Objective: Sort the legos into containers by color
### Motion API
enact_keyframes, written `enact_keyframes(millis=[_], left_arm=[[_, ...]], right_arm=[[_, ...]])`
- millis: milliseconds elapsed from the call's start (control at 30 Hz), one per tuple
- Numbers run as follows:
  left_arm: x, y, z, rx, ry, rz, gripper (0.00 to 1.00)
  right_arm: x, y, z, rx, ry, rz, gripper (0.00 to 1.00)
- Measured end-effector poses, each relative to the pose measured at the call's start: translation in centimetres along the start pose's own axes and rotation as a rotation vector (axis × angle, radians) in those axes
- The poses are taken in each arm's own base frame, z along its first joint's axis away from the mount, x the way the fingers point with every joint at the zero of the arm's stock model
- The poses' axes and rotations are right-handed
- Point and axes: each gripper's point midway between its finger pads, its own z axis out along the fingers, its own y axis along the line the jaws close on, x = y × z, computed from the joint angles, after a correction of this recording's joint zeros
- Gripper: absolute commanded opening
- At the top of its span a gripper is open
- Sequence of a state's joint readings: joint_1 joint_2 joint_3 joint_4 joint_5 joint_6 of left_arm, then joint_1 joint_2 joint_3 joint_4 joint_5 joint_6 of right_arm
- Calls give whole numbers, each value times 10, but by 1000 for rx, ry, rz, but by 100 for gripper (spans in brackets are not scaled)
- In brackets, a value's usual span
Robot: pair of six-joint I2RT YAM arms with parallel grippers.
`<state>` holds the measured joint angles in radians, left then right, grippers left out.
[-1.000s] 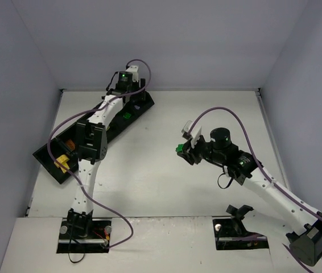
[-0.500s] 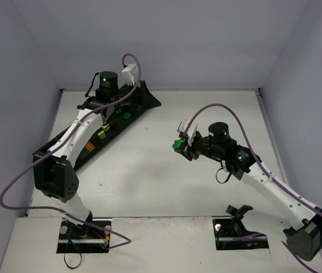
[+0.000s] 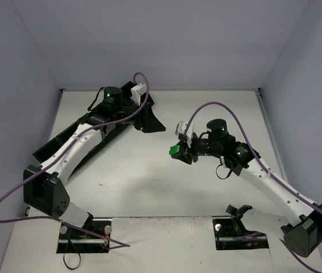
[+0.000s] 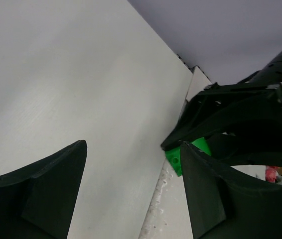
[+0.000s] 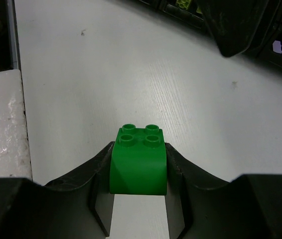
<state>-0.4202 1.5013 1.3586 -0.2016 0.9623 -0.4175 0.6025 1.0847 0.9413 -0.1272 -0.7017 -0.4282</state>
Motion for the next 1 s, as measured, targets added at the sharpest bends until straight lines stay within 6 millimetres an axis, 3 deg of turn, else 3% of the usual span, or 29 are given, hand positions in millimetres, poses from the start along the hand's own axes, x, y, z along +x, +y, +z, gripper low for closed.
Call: enact_keyframes(millis=[133,233,600,1000], left_arm=[[13,-35,14,66,43,-12,69],[25,-50,24,79,78,-56,69],[37,-49,32,-12,102,-199,70],[63,-55,57,1,190,-276,70]], right_arm=[[1,1,0,-3,3,3,3],[1,0,-1,4,5,2,3],[1,-8,-5,59,13,-8,4],[3,-13,-6,85,28,-13,6]])
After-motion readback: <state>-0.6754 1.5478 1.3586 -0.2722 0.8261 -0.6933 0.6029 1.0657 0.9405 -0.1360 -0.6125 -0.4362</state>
